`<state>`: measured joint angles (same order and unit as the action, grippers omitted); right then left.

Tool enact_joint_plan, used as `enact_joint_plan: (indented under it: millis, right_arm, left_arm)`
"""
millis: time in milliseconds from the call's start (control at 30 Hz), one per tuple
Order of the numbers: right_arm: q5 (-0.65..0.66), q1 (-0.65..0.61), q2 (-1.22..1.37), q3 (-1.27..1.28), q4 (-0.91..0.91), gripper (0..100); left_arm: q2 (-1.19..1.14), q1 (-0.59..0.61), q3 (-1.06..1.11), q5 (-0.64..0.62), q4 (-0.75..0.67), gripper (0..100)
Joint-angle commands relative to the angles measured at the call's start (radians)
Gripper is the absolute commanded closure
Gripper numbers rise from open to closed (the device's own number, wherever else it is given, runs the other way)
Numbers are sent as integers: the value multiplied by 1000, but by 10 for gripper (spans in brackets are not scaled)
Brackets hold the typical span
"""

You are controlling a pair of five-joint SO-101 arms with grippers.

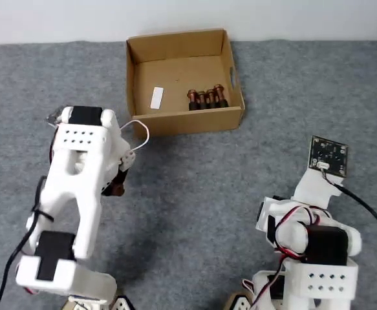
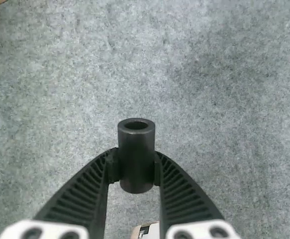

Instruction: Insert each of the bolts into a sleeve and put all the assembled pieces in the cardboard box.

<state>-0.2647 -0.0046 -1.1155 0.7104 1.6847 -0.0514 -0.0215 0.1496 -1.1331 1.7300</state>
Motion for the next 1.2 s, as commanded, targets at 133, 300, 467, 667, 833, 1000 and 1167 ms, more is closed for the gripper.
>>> enact_joint_plan:
  millis: [133, 300, 467, 667, 833, 1000, 1167]
  right_arm:
    - [-14, 13, -13, -11, 45, 991]
    - [-14, 13, -13, -11, 38, 991]
    - [-14, 13, -13, -11, 41, 991]
    - [-14, 13, -13, -11, 44, 991]
    - [-14, 13, -13, -11, 44, 990]
    - [-14, 13, -13, -11, 44, 990]
    - [-14, 13, -13, -11, 44, 990]
  left_arm:
    - [-37, -11, -13, 183, 25, 994]
    - [-37, -14, -15, 187, 23, 991]
    - [-37, -14, -15, 187, 23, 884]
    - [-35, -14, -18, 189, 25, 841]
    - [28, -6, -73, 342, 25, 960]
    - [95, -5, -125, 644, 25, 994]
    - [94, -5, -124, 1016, 25, 994]
